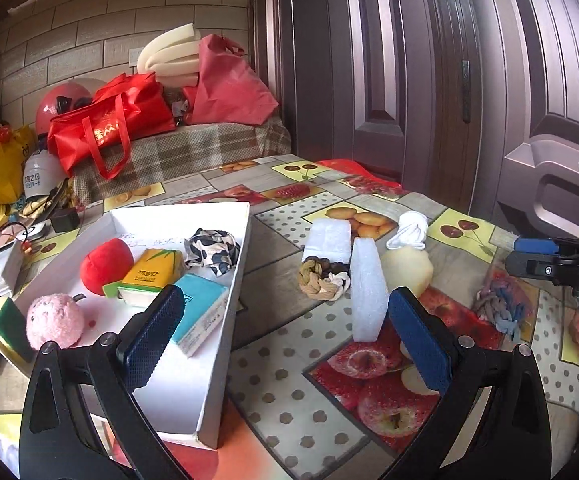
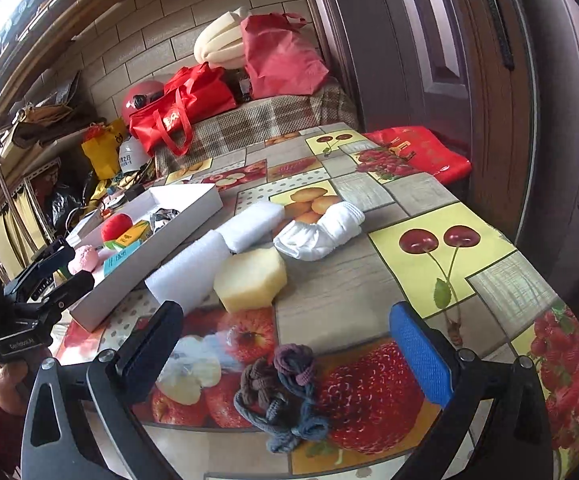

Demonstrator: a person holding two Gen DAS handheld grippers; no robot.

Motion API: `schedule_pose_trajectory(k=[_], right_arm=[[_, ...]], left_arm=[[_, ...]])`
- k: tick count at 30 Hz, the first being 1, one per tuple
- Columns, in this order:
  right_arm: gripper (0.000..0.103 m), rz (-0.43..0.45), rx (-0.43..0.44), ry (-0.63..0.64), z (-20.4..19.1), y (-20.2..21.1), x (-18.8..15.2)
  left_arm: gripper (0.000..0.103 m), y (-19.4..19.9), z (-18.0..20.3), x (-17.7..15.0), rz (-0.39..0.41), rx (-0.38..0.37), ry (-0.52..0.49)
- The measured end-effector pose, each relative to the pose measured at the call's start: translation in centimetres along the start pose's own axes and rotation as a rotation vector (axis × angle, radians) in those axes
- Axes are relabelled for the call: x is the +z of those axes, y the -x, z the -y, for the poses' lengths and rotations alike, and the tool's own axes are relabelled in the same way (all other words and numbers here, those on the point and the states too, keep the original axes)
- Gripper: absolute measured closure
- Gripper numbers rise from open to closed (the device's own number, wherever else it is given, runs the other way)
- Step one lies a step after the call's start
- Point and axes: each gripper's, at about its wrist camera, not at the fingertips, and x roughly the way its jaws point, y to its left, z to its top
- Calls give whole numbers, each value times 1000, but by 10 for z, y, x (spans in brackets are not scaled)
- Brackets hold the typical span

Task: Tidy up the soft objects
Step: 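Move both tools back to the table toward the foam strip and rope knot, then grasp the white foam strip with the left tool while the right tool grasps the blue-pink rope knot, then carry the foam strip over the box with the left tool while the right tool carries the rope knot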

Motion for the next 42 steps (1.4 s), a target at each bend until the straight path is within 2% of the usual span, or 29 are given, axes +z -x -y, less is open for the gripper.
schedule_pose_trajectory(k=[4,6,8,9,10,11,12,13,14,15,18,22,25,27,30,36,42], right_arm=[[0,-94,-13,123,-11,-8,-17],[0,-120,-24,164,-18,-11,-21],[4,-147,-42,184,-22,-16,-21],[15,-171,-45,182,-21,-20,-22],[34,-203,-43,175,-19,-26,-22],[44,-235,-34,165,-17,-32,-24],[48,-235,-32,156,-15,-32,-23],[56,-229,-16,155,-15,-30,-23],[63,-229,-3,162,-16,-29,-24],[72,-224,-2,170,-17,-28,-25],[77,-212,13,175,-17,-24,-26],[78,-159,38,130,-12,-15,-21],[78,-39,82,64,-12,4,-7],[77,63,67,50,-15,16,1],[77,169,-26,88,-23,18,7],[77,222,-78,16,-17,9,18],[77,244,-87,99,-39,4,18]], left_arm=[[0,-36,18,4,-142,-77,-42],[1,-48,21,6,-176,-97,-39],[6,-55,23,10,-181,-105,-29],[10,-60,25,11,-191,-110,-28],[14,-65,28,12,-207,-116,-32],[20,-70,31,12,-225,-123,-38],[40,-75,34,12,-248,-128,-48],[60,-81,38,12,-271,-128,-58],[69,-86,41,11,-293,-136,-69],[85,-90,44,11,-309,-149,-82],[85,-86,52,11,-286,-157,-129],[85,-63,53,14,-168,-141,-145],[84,-41,41,17,-53,-144,-97],[84,-30,32,17,0,-143,-59],[84,-17,25,15,35,-121,-37],[84,7,6,8,91,-22,-2],[84,14,-14,2,84,53,35]])
